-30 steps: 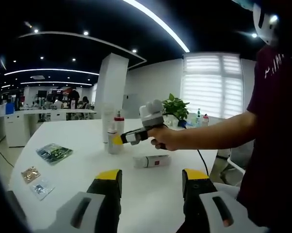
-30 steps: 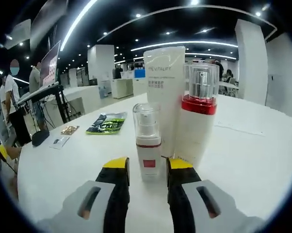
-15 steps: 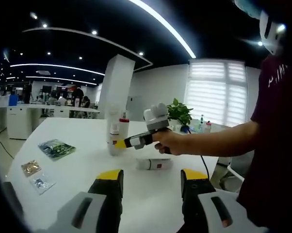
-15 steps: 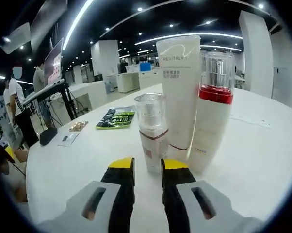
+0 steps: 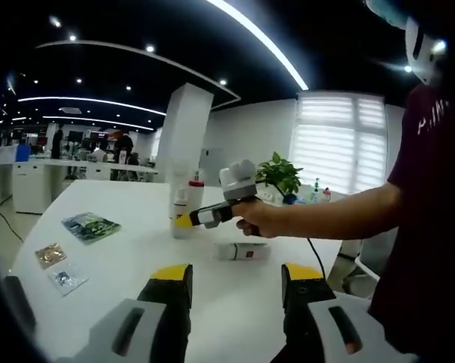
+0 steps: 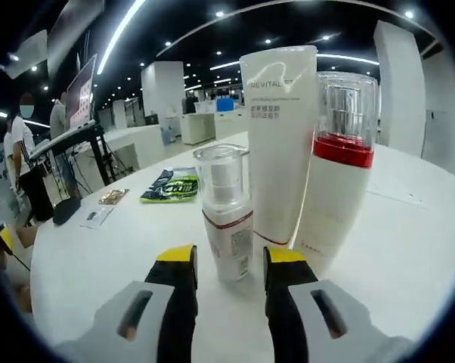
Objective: Arrange the skincare products in the storage area until every visible bottle or jar stands upright without overlapping.
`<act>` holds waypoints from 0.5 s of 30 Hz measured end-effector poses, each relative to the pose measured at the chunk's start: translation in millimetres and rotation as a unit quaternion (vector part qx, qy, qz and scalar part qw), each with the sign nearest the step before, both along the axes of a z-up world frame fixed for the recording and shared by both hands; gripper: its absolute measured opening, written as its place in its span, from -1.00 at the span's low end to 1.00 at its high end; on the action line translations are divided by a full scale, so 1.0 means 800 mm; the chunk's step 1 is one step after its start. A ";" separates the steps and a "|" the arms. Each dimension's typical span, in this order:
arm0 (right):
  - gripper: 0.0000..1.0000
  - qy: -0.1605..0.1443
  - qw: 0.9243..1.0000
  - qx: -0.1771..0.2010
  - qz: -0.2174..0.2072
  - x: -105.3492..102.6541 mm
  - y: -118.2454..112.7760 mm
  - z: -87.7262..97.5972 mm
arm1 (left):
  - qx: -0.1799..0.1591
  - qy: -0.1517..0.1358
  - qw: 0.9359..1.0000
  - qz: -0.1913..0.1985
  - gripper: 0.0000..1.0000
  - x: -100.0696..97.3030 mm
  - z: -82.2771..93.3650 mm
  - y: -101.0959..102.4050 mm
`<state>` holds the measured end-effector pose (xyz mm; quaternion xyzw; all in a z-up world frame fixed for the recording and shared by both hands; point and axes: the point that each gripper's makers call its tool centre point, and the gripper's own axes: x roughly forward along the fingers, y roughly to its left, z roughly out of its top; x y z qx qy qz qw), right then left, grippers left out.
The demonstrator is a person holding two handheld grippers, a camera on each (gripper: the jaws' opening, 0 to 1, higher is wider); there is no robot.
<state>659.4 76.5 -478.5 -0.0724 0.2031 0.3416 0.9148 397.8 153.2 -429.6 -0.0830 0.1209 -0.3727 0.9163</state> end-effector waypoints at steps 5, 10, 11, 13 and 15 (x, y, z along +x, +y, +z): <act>-0.58 -0.012 1.000 -0.011 0.005 0.003 0.001 0.004 | 0.000 -0.001 1.000 0.004 -0.03 0.001 0.001 0.003; -0.60 -0.019 1.000 -0.022 0.007 0.006 -0.003 0.004 | 0.004 0.001 1.000 0.003 -0.03 0.000 -0.001 0.002; -0.62 -0.021 0.999 -0.027 0.007 0.006 -0.005 0.004 | 0.004 0.001 1.000 0.002 -0.03 0.000 -0.002 0.002; -0.64 -0.025 0.999 -0.034 0.006 0.007 -0.008 0.003 | 0.004 0.002 1.000 0.002 -0.03 0.000 -0.002 0.002; -0.64 -0.024 0.999 -0.033 0.004 0.008 -0.011 0.003 | 0.004 0.002 1.000 0.002 -0.03 0.000 -0.002 0.002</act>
